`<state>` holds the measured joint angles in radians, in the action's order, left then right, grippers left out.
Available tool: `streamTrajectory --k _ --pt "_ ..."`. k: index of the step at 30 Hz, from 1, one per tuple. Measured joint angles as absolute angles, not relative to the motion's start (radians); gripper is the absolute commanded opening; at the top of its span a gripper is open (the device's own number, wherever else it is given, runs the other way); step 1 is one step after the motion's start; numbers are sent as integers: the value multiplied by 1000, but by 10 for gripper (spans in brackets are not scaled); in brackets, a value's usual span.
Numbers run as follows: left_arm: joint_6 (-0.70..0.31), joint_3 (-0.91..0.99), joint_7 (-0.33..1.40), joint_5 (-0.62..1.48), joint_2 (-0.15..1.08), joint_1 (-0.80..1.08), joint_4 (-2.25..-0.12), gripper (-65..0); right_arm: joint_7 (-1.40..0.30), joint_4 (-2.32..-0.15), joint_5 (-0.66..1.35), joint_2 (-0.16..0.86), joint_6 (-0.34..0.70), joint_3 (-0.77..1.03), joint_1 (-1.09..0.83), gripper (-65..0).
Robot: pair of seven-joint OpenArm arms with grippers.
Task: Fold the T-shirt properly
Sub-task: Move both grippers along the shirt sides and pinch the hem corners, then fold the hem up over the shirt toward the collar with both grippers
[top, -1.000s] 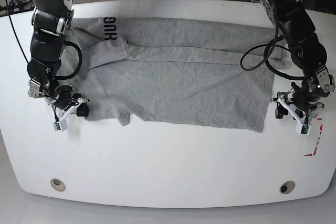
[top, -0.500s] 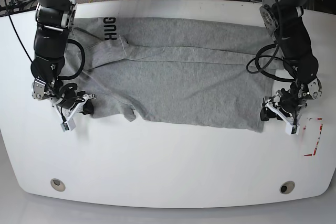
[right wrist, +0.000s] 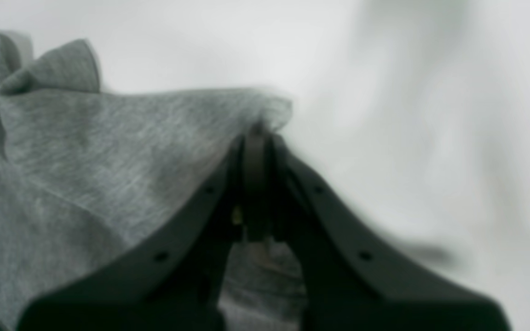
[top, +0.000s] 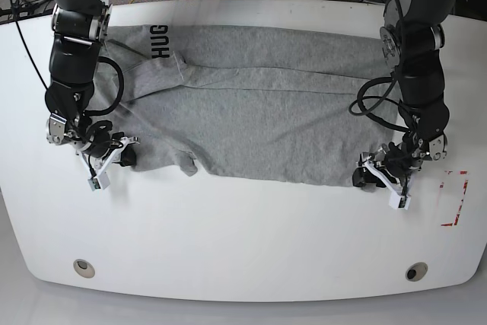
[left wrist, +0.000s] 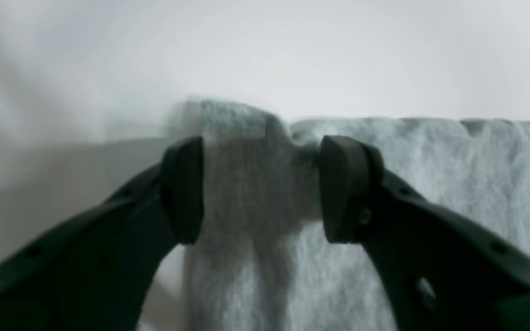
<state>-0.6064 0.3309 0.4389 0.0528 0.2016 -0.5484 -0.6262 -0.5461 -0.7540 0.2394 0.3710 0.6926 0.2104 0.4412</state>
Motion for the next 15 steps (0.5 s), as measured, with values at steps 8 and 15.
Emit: streamTrajectory --k 8,15 --pt "-607 322 441 56 203 -543 -624 -650 -546 -754 239 371 693 212 442 -650" --pt "-607 320 465 43 201 -527 -682 -650 -554 -771 230 371 693 212 443 -650"
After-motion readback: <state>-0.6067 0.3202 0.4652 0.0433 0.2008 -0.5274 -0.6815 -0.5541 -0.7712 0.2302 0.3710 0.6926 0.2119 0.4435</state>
